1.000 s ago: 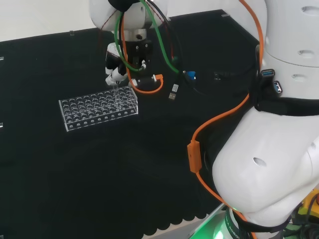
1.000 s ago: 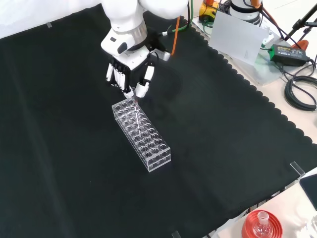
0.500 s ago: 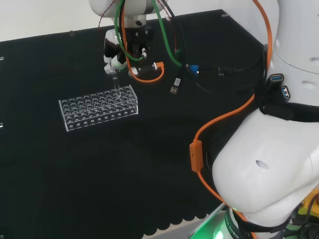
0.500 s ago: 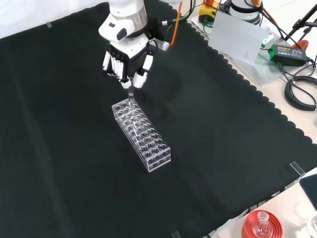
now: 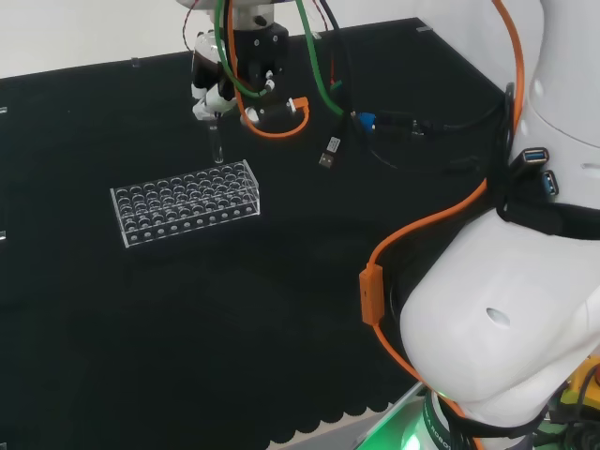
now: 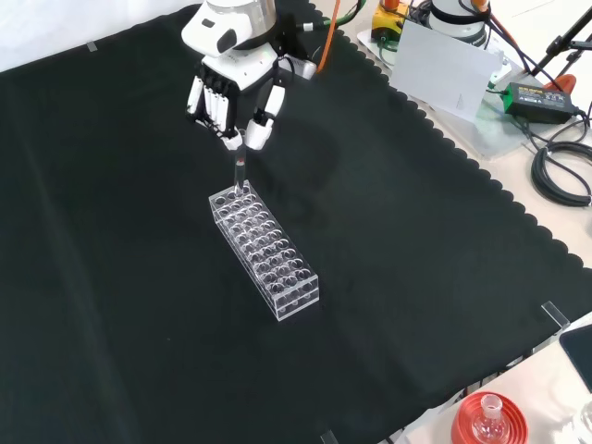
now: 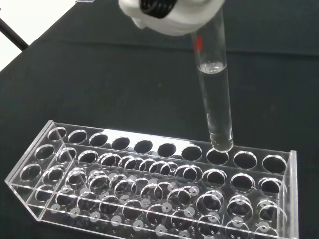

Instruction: Pick up the test tube.

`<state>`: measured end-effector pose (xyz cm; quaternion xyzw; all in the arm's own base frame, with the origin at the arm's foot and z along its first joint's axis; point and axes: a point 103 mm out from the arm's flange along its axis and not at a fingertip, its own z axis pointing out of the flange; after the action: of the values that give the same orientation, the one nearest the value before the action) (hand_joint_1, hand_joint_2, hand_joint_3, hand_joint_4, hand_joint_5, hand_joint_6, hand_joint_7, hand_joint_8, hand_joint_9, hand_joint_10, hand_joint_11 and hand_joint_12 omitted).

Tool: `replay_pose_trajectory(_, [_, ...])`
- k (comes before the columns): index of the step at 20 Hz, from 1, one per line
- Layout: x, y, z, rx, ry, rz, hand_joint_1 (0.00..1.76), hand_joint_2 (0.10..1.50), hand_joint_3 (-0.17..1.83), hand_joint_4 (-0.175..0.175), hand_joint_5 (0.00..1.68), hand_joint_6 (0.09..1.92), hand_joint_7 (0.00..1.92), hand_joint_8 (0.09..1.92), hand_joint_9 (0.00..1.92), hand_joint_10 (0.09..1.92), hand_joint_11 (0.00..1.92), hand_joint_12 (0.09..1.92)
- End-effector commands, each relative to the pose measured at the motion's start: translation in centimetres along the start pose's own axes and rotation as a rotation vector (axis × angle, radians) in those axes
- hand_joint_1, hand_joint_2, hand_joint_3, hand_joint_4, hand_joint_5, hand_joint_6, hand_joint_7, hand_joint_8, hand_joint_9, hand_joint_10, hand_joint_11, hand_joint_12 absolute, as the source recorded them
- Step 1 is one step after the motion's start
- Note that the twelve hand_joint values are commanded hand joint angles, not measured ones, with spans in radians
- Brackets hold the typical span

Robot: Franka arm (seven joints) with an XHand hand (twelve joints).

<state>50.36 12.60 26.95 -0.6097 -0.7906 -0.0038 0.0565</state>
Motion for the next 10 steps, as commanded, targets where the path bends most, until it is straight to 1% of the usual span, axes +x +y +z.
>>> replay_pose_trajectory(1, [-0.8,-1.7,-6.2,-0.049,0.006,0.031,1.42,0.95,0.01,-0.175,1.28,0.4,1.46,0.5,1.32,0.23,0.78,1.22])
replay_pose_trajectory(5, [-0.4,-2.9,-8.8,-0.071,0.013,0.029,1.42,0.95,0.01,-0.175,1.28,0.39,1.47,0.48,1.33,0.23,0.78,1.22])
replay_pose_trajectory(10, [1.6,-3.7,-11.3,-0.095,0.023,-0.012,1.42,0.95,0.01,-0.175,1.28,0.38,1.48,0.48,1.33,0.23,0.78,1.22])
